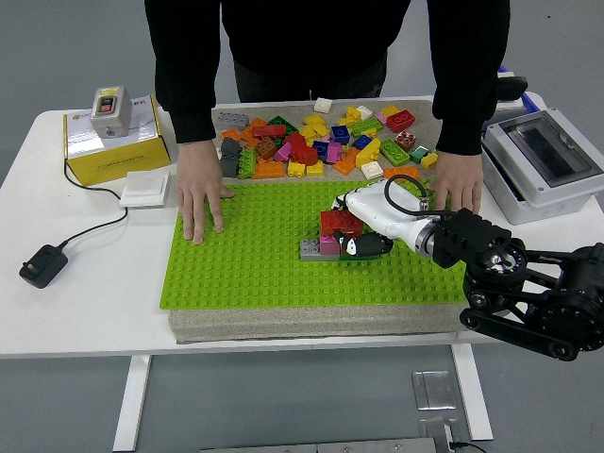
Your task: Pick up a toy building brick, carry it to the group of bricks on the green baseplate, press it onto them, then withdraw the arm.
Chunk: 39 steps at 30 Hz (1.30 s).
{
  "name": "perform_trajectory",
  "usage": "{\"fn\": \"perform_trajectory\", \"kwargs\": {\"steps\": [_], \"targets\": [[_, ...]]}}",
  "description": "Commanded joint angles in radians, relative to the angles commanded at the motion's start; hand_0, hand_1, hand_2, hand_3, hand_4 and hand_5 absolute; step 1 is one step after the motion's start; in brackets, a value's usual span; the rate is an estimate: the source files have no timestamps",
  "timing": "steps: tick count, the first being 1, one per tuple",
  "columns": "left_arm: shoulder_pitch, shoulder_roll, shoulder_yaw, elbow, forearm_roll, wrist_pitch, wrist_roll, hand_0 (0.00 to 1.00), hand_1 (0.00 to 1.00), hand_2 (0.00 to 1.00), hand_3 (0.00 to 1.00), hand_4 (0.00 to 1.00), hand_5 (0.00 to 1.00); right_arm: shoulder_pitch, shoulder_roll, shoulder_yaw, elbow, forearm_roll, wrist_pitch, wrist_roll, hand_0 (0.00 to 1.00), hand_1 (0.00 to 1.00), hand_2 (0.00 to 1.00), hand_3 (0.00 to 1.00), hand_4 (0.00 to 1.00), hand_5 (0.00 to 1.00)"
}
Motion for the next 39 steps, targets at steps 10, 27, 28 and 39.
{"fn": "perform_trajectory", "kwargs": {"steps": [10, 27, 28, 39], "targets": [[-0.001, -0.001, -0.003, 0.000, 0.004, 0.005, -0.002, 0.682, 0.655, 0.473, 0.650, 0.086, 0.635, -0.002, -0.003, 0.008, 0.000, 0.000, -0.002, 0.000, 0.118, 0.179, 0.660, 0.652, 0.475, 0.445], [0.002, -0.004, -0.005, 0.000, 0.001, 0.009, -0.001, 0.681, 0.656, 0.477, 0.650, 0.085, 0.639, -0.004, -0.001, 0.001, 0.001, 0.001, -0.008, -0.002, 0.116, 0.176, 0.655, 0.645, 0.467, 0.442], [0.003, -0.004, -0.005, 0.000, 0.000, 0.010, -0.001, 0.681, 0.656, 0.477, 0.650, 0.085, 0.639, -0.004, -0.001, -0.001, 0.002, 0.001, -0.009, -0.003, 0.116, 0.176, 0.655, 0.645, 0.467, 0.442], [0.007, -0.005, -0.003, 0.000, -0.003, 0.011, -0.001, 0.681, 0.656, 0.477, 0.652, 0.090, 0.644, -0.007, -0.009, 0.007, 0.009, 0.000, -0.009, -0.004, 0.113, 0.175, 0.647, 0.641, 0.448, 0.440]]}}
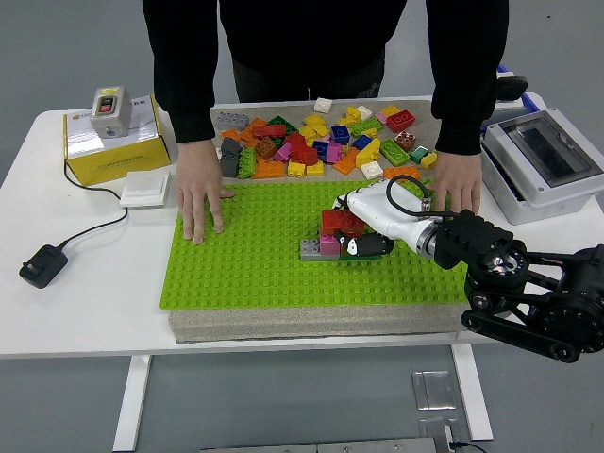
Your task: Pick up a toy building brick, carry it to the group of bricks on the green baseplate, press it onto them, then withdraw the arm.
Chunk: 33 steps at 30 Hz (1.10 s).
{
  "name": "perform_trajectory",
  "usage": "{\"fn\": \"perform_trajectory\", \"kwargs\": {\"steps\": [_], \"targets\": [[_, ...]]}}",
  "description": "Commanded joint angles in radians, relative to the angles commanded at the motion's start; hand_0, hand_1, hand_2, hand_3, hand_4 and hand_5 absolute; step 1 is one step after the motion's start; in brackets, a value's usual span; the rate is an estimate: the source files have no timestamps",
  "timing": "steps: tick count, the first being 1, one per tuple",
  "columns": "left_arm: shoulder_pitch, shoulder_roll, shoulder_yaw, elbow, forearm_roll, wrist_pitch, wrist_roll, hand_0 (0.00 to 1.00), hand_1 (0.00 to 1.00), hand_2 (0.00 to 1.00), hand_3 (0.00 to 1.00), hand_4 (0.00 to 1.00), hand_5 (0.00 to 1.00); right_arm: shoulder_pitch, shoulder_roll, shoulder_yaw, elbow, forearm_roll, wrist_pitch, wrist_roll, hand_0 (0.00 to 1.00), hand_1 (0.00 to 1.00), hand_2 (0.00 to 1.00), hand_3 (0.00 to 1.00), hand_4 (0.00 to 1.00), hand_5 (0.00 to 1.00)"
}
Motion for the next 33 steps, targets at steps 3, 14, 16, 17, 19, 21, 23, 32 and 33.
{"fn": "perform_trajectory", "kwargs": {"steps": [3, 14, 16, 17, 19, 21, 23, 32, 33], "targets": [[-0.001, 0.000, -0.001, 0.000, 0.001, 0.000, 0.000, 0.681, 0.656, 0.477, 0.652, 0.090, 0.644, -0.002, -0.008, 0.009, 0.003, -0.002, 0.001, -0.001, 0.113, 0.175, 0.647, 0.641, 0.448, 0.440], [0.000, 0.001, -0.005, 0.000, 0.006, 0.001, 0.000, 0.681, 0.655, 0.480, 0.654, 0.094, 0.648, -0.047, -0.082, 0.057, 0.031, 0.014, -0.003, 0.005, 0.113, 0.173, 0.646, 0.641, 0.446, 0.437], [0.001, 0.001, -0.005, 0.000, 0.006, 0.000, 0.001, 0.681, 0.655, 0.480, 0.654, 0.094, 0.648, -0.061, -0.099, 0.069, 0.037, 0.017, -0.005, 0.007, 0.113, 0.173, 0.646, 0.641, 0.446, 0.437], [0.001, 0.001, -0.006, 0.000, 0.006, 0.001, 0.001, 0.681, 0.655, 0.480, 0.654, 0.094, 0.648, -0.069, -0.108, 0.078, 0.042, 0.019, -0.007, 0.009, 0.113, 0.173, 0.646, 0.641, 0.446, 0.437], [0.001, 0.000, -0.007, 0.000, 0.007, 0.001, 0.001, 0.682, 0.656, 0.480, 0.655, 0.096, 0.651, -0.081, -0.122, 0.093, 0.051, 0.020, -0.009, 0.010, 0.113, 0.173, 0.647, 0.644, 0.435, 0.427], [0.000, 0.000, -0.007, 0.000, 0.008, 0.001, 0.000, 0.682, 0.656, 0.480, 0.655, 0.096, 0.651, -0.094, -0.135, 0.112, 0.061, 0.021, -0.013, 0.012, 0.113, 0.173, 0.647, 0.644, 0.435, 0.427], [-0.002, 0.000, -0.006, 0.000, 0.005, 0.001, -0.001, 0.682, 0.656, 0.480, 0.655, 0.096, 0.651, -0.108, -0.147, 0.129, 0.067, 0.021, -0.017, 0.015, 0.113, 0.173, 0.647, 0.644, 0.435, 0.427], [-0.002, -0.003, -0.003, 0.000, 0.002, 0.001, -0.002, 0.683, 0.656, 0.482, 0.657, 0.100, 0.656, -0.167, -0.173, 0.138, 0.065, 0.031, -0.032, 0.029, 0.112, 0.173, 0.647, 0.646, 0.421, 0.420], [-0.002, -0.003, -0.002, 0.000, 0.002, 0.001, -0.002, 0.683, 0.656, 0.482, 0.657, 0.100, 0.656, -0.174, -0.174, 0.138, 0.065, 0.032, -0.034, 0.031, 0.112, 0.173, 0.647, 0.646, 0.421, 0.420]]}}
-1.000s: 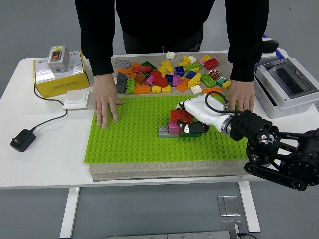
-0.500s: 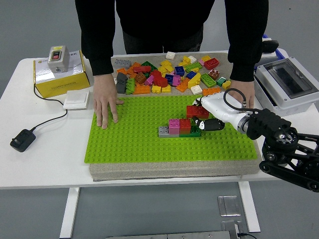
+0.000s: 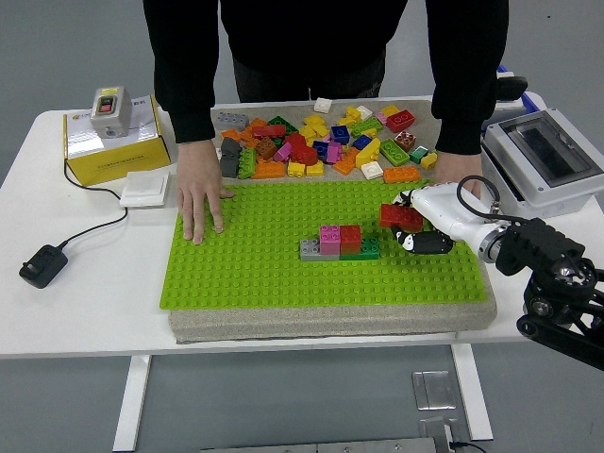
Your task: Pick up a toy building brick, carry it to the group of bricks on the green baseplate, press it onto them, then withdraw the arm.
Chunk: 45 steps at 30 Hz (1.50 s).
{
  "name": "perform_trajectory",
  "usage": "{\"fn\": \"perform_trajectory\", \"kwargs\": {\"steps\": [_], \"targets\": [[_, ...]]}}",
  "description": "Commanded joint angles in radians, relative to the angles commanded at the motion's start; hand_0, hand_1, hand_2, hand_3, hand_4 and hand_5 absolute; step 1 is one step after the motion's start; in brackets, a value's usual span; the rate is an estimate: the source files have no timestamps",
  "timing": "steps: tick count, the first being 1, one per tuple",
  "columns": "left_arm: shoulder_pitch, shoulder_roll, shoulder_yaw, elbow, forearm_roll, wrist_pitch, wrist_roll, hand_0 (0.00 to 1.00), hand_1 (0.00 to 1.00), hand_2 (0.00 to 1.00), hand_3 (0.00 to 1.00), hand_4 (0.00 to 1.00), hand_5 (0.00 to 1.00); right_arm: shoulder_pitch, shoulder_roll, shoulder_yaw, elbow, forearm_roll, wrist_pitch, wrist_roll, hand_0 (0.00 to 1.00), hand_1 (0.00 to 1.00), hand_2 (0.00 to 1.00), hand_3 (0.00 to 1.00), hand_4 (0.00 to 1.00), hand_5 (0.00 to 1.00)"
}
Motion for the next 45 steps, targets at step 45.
{"fn": "perform_trajectory", "kwargs": {"steps": [45], "targets": [[-0.003, 0.000, 0.012, 0.000, -0.009, -0.003, -0.004, 0.683, 0.656, 0.483, 0.657, 0.108, 0.657, 0.011, 0.048, -0.093, -0.107, 0.033, -0.014, 0.027, 0.112, 0.171, 0.646, 0.646, 0.414, 0.427]]}}
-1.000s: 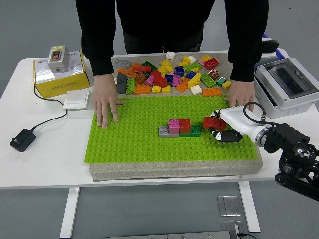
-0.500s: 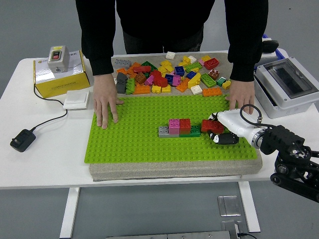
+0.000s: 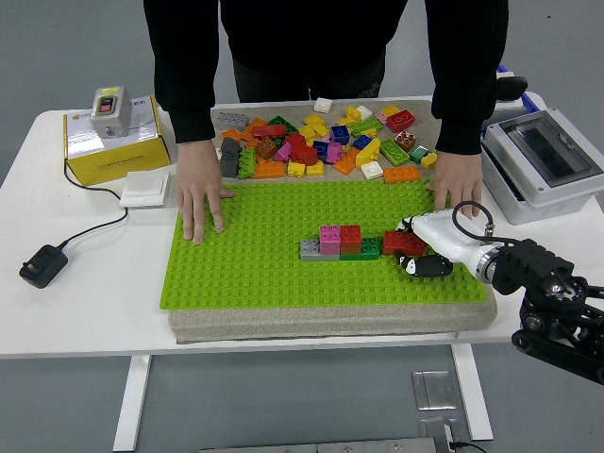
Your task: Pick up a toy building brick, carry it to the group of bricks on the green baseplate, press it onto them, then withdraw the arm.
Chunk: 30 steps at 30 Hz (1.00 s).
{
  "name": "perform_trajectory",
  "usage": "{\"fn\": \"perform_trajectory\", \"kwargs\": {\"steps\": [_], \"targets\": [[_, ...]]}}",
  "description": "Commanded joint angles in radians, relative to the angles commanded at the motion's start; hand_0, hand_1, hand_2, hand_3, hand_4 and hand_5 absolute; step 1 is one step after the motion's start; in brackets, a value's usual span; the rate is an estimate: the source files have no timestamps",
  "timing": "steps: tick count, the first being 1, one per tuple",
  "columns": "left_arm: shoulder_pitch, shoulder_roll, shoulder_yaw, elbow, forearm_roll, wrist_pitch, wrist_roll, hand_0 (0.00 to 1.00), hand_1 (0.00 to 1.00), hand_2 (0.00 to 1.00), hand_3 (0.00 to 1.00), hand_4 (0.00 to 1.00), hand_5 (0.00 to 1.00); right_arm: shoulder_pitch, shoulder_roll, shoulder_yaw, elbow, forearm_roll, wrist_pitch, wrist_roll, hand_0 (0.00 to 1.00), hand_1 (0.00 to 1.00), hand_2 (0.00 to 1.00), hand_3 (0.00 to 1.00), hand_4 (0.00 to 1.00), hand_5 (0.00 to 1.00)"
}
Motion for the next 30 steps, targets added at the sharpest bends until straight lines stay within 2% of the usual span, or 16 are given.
{"fn": "perform_trajectory", "kwargs": {"steps": [30], "targets": [[-0.003, 0.003, 0.004, 0.000, -0.010, 0.000, 0.000, 0.683, 0.656, 0.482, 0.656, 0.109, 0.658, 0.021, 0.020, -0.029, -0.024, -0.029, 0.000, -0.005, 0.112, 0.170, 0.646, 0.646, 0.410, 0.429]]}}
